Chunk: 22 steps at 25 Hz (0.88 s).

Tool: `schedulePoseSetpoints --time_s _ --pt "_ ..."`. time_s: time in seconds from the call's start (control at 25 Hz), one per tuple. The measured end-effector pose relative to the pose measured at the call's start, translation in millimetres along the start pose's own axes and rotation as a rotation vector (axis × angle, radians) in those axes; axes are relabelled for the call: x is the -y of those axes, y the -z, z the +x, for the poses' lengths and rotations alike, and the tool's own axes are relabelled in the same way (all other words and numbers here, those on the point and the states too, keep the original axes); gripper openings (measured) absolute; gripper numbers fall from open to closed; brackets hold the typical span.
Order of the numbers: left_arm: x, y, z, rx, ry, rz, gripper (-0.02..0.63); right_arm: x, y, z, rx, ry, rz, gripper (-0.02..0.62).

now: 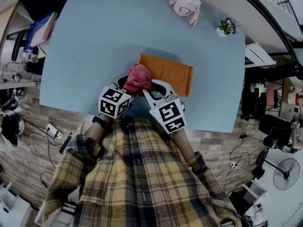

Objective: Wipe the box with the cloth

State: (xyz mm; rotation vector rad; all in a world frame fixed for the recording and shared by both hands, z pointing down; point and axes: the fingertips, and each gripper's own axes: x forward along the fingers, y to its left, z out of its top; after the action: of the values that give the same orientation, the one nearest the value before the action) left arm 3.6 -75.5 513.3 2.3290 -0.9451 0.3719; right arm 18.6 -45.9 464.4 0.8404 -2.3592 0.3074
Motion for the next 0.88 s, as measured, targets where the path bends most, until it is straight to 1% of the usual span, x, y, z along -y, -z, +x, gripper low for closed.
schedulePoseSetpoints --time_s 0.04,0.12,0.2,0.24,0.36,0.52,0.88 --pt "0 0 0 0.001 0.0 -0.001 0.167 3 4 1 -0.016 0.019 -0.019 0.087" --pt "0 0 0 0.002 -0.001 0.0 0.167 11 16 2 -0.084 0.067 -0.059 0.087" --pt "0 0 0 0.003 -0.004 0.0 0.167 17 32 3 -0.142 0.086 -0.063 0.087" --pt "0 0 0 0.004 -0.004 -0.001 0.167 18 38 4 -0.145 0.081 -0.048 0.087" --pt "1 0 0 0.004 -0.004 -0.002 0.167 19 42 4 -0.103 0.062 0.0 0.087" --pt "0 0 -1 0.003 -0.004 0.0 0.167 26 48 -5 -0.158 0.094 -0.038 0.087" --pt "-2 -1 0 0.003 0.003 -0.01 0.169 55 72 -34 -0.222 0.185 -0.017 0.087"
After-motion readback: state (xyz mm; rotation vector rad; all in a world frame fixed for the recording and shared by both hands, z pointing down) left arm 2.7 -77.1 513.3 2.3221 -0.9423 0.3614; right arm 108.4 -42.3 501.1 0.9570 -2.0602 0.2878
